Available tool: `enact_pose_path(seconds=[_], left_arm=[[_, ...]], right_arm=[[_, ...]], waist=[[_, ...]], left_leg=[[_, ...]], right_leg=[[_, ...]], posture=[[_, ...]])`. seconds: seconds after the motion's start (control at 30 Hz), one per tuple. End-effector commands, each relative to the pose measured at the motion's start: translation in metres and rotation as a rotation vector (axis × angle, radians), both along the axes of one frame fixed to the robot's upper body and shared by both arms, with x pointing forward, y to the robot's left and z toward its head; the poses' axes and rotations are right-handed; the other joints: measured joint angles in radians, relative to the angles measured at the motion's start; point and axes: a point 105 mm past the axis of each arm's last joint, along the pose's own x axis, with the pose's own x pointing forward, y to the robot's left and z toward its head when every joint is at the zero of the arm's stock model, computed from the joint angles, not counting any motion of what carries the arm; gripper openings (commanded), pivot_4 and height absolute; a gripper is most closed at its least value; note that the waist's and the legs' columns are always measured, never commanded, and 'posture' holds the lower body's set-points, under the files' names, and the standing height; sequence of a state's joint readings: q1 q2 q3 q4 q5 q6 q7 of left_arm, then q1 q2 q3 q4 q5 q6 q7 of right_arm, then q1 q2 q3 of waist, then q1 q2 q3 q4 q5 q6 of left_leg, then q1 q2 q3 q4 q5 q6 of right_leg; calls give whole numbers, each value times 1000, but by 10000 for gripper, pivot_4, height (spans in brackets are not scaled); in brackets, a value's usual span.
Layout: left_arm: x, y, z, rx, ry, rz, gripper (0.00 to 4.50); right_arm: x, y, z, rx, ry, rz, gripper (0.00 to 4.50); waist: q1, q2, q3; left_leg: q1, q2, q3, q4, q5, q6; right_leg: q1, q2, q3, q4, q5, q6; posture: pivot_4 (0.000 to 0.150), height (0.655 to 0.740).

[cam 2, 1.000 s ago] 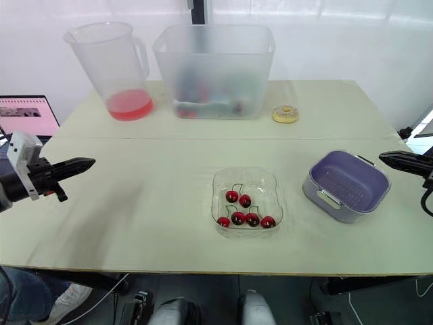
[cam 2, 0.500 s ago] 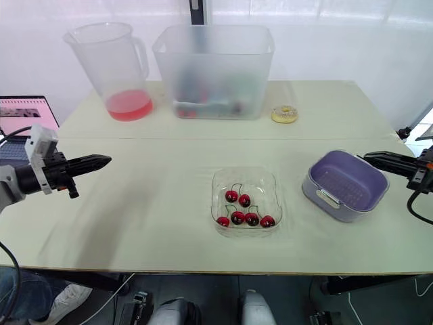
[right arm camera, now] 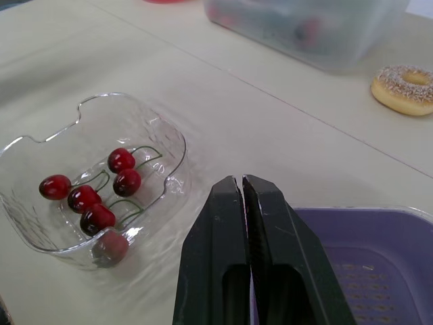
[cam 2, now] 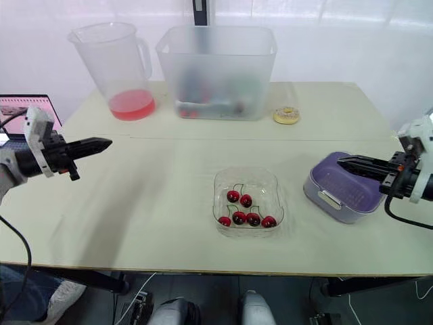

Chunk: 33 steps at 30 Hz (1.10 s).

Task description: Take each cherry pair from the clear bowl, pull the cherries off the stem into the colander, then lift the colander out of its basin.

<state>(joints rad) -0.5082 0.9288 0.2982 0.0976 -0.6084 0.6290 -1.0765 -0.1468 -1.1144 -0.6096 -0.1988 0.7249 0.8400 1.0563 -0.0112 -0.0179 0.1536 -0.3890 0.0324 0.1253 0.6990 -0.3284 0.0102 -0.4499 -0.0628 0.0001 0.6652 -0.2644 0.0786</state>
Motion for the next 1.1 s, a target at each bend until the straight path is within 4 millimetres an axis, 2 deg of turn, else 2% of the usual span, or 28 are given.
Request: enact_pose_path(seconds=[0.03,0.17,0.27,0.33,0.4,0.5,0.6,0.73,0.8,0.87,0.97,1.1], left_arm=[[-8,-9,8,2,19,-63,0],[-14,-8,21,-48,88,-99,0],[-27,-30,22,1,93,-218,0],[-35,-46,19,32,100,-299,0],[-39,-58,18,47,83,-356,0],[-38,-72,25,34,20,-391,0],[-39,-80,24,44,0,-419,0],[-42,-86,16,72,-3,-442,0],[-47,-89,9,96,1,-457,0],[-53,-96,3,102,4,-475,0],[-59,-105,3,69,-27,-494,0],[-69,-108,8,38,-61,-497,0]], right_arm=[[1,16,17,-57,-59,52,955],[6,36,26,-101,-74,120,955],[10,49,23,-215,-81,177,955],[10,62,29,-234,-89,249,955],[10,76,38,-232,-103,321,955],[10,89,47,-141,-24,384,955],[-2,107,49,-122,48,499,8964],[-8,120,38,-187,107,563,27035],[-9,130,27,-259,118,602,37513],[-6,136,19,-295,121,617,44911],[4,141,3,-403,99,605,44911],[33,139,-13,-541,33,442,44911]], waist=[[-3,0,0],[-4,0,0],[0,0,0],[1,0,0],[0,0,0],[-1,0,0],[-1,0,0],[-1,0,0],[-2,0,0],[-2,0,0],[-2,0,0],[-1,0,0]], left_leg=[[0,0,0,0,0,0],[0,0,0,0,0,0],[0,0,-1,0,-1,1],[0,-1,-1,0,-1,1],[-1,-1,-1,2,-1,1],[-1,-1,-2,2,-1,1],[-1,-1,-2,1,-1,2],[-1,-1,-3,1,-1,2],[-1,-1,-3,1,-1,2],[-1,-1,-3,1,-1,2],[-1,-1,-4,1,-1,2],[-2,-1,-4,2,-1,2]], right_leg=[[0,0,0,0,0,0],[0,1,0,0,0,0],[0,0,-1,-1,0,0],[1,-1,-1,-1,0,0],[1,-1,-1,-1,0,0],[1,-1,-1,-1,0,0],[1,0,-1,-1,0,0],[1,-1,-2,-1,0,0],[1,-1,-2,-1,0,0],[1,-1,-2,-1,0,0],[1,-1,-2,-1,0,0],[1,-2,-2,-1,0,0]], posture=[[1500,7131],[1500,7131],[1500,7131],[1500,7131],[1500,7131],[1500,7131],[1500,7131],[1500,7131],[1500,7131],[1500,7131],[1500,7131],[1500,7131]])
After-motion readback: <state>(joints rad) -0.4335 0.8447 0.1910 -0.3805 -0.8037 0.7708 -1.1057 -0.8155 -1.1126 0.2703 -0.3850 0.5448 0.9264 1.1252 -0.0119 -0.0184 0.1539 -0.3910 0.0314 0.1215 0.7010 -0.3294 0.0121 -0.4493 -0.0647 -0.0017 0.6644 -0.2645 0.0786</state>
